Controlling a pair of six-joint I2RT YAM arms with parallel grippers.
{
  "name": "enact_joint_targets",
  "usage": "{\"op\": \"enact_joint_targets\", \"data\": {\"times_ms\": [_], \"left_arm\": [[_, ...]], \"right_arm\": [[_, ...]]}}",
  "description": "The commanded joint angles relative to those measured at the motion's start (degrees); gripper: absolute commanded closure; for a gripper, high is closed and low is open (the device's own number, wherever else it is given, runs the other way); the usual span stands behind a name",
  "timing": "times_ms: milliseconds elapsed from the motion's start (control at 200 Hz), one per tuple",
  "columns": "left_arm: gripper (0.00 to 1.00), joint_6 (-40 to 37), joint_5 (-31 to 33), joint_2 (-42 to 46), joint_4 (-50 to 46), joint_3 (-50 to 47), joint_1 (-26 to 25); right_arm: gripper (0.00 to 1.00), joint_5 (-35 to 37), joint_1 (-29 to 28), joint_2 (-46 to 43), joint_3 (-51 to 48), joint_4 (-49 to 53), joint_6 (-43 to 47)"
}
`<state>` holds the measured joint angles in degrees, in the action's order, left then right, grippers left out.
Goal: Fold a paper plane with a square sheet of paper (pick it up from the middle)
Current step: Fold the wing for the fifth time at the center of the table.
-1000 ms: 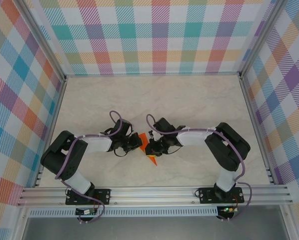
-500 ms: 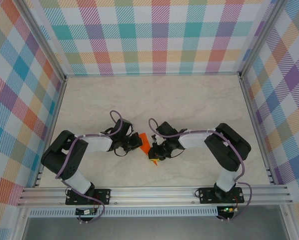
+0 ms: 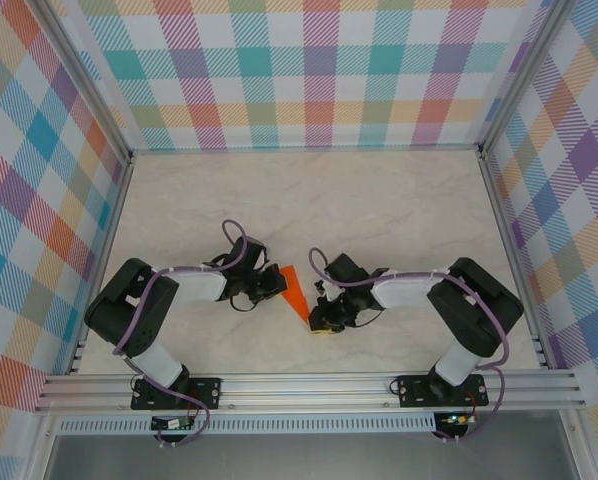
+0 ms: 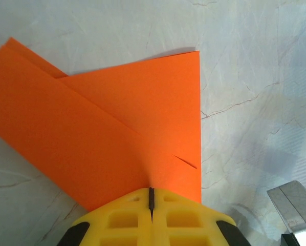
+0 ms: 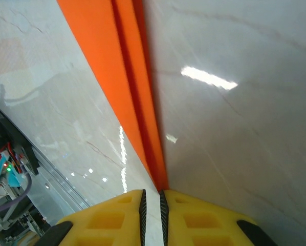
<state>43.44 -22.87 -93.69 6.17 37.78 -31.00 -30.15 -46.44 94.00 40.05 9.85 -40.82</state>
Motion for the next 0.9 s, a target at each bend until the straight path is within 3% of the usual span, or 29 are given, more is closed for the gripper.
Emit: {"op": "enact_joint_targets", "data": {"times_ms": [0,180,440,545,895], "left_arm": [[0.98,-1.51,3.5,-2.07,-3.32,0.01,0.24],[0.98,-1.61,2.84,-1.86,-3.01,0.23,0.24],[0.97,-1.87,2.57,-2.11,-3.02,0.61,0.24],[0.97,-1.87,2.48,-2.05,-3.11,0.76,0.24],[0.94,-5.06,-0.07,-1.15,-3.35,1.68,3.57]], "right_arm": [[0.82,1.67,-0.06,-2.96,0.43,8.44,2.23],[0.82,3.95,-0.06,-5.63,5.31,6.35,1.06],[0.84,4.75,0.02,5.5,13.25,0.7,-2.36],[0.85,6.33,0.03,9.2,15.2,3.15,-2.13],[0.9,4.85,0.03,11.98,6.04,3.23,-0.73]]}}
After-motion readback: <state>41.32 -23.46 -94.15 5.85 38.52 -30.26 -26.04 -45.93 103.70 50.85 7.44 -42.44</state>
